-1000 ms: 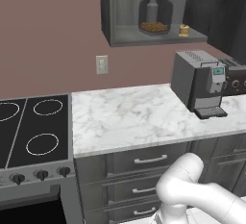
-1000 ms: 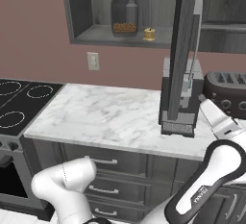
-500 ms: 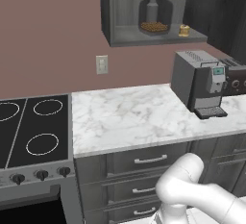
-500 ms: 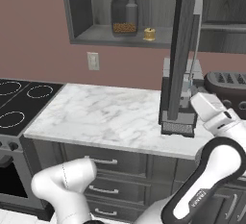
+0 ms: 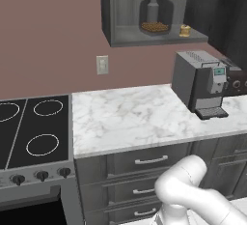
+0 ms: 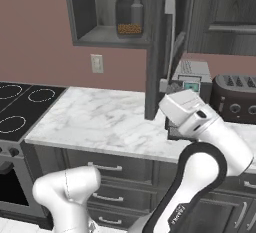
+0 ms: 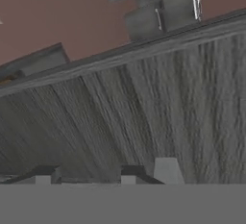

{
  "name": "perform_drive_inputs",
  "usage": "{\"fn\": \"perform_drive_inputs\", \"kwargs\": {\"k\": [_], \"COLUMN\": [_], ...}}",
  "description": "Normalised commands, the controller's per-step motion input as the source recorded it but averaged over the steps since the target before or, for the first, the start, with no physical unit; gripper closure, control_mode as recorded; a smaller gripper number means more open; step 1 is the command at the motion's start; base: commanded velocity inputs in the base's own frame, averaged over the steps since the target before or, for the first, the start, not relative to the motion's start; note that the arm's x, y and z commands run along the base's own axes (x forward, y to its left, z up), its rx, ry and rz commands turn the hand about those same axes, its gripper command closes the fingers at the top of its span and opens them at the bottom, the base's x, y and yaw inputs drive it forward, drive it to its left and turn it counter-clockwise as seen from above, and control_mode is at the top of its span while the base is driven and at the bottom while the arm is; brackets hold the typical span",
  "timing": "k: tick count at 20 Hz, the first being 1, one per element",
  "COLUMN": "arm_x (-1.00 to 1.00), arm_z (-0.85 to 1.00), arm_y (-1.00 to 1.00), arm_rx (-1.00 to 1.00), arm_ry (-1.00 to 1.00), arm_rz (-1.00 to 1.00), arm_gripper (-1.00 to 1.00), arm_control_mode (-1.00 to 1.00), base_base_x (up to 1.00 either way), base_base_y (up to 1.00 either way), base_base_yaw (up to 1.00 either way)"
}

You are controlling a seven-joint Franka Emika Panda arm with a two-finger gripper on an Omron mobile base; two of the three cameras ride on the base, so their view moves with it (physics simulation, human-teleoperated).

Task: Pick the jar and candle from the dining table and place them in the open cabinet. Close the cabinet after placing the objects.

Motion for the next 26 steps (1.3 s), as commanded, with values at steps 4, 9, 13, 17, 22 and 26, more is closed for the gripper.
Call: {"fn": "perform_drive_inputs", "kwargs": {"k": [4,9,13,17,22,26], "arm_x": [-0.38,-0.08,0.0,0.0,0.0,0.31], "arm_z": [0.15,0.23,0.26,0.26,0.29,0.46], "arm_y": [1.0,1.0,1.0,1.0,1.0,0.95], "arm_rx": [-0.17,-0.17,-0.13,-0.1,-0.1,-0.11], "arm_ry": [-0.19,-0.15,-0.16,-0.15,-0.13,-0.05], "arm_rz": [0.0,-0.07,-0.15,-0.16,-0.17,-0.16], "arm_gripper": [-1.0,-1.0,-1.0,-1.0,-1.0,-1.0], "arm_control_mode": [-1.0,-1.0,-1.0,-1.0,-1.0,-1.0], "base_base_x": [0.0,0.0,0.0,0.0,0.0,0.0], "base_base_y": [0.0,0.0,0.0,0.0,0.0,0.0], "base_base_yaw": [0.0,0.0,0.0,0.0,0.0,0.0]}}
